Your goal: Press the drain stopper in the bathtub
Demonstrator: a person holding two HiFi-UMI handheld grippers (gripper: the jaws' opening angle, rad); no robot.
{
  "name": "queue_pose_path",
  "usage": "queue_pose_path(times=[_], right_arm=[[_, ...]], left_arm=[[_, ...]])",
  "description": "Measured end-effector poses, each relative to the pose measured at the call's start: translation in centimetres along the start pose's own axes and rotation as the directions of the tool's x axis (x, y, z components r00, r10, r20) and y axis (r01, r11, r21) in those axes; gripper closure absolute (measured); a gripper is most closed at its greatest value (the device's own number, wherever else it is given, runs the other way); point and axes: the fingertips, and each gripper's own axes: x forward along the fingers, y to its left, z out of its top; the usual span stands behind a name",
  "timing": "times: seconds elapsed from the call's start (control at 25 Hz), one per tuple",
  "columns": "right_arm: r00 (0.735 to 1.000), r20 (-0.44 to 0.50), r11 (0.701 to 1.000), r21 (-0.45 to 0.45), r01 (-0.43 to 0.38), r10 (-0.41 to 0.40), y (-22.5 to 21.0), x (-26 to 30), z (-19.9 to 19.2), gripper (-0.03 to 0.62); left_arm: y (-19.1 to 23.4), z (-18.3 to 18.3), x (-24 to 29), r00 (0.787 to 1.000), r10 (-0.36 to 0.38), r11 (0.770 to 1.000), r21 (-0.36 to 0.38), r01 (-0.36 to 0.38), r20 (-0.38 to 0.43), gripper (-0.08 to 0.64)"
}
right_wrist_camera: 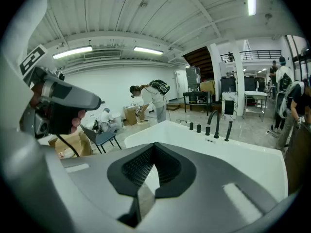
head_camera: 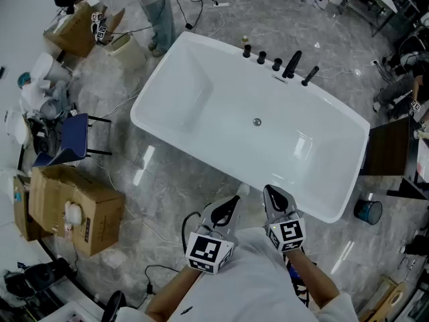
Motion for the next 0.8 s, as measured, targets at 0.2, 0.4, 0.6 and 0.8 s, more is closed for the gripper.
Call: queue_pose_path(times=[0.2, 0.4, 0.6, 0.8], right_arm=[[0.998, 0.068, 0.999, 0.053, -0.004, 0.000, 6.3, -7.2, 0.7, 0.592], [0.991, 0.135, 1.000, 0.013, -0.018, 0.016, 11.9, -13.8, 0.7, 0.592], [0.989, 0.147, 0.999, -0.020, -0.026, 0.028, 11.3, -20.0, -1.5, 0.598], [0.976, 0.212, 0.999, -0.003, -0.055, 0.054, 8.1, -27.2, -2.2, 0.598]], left_arm=[[-3.0, -3.2, -7.2, 0.998, 0.023, 0.999, -0.038, -0.020, 0.067, 0.561], [-4.2, -7.8, -13.1, 0.995, 0.076, 0.990, -0.125, -0.067, 0.070, 0.561], [-10.2, -10.0, -14.8, 0.992, 0.077, 0.993, -0.102, -0.067, 0.096, 0.561], [-18.1, -11.5, -12.9, 0.993, 0.082, 0.995, -0.060, -0.077, 0.088, 0.561]])
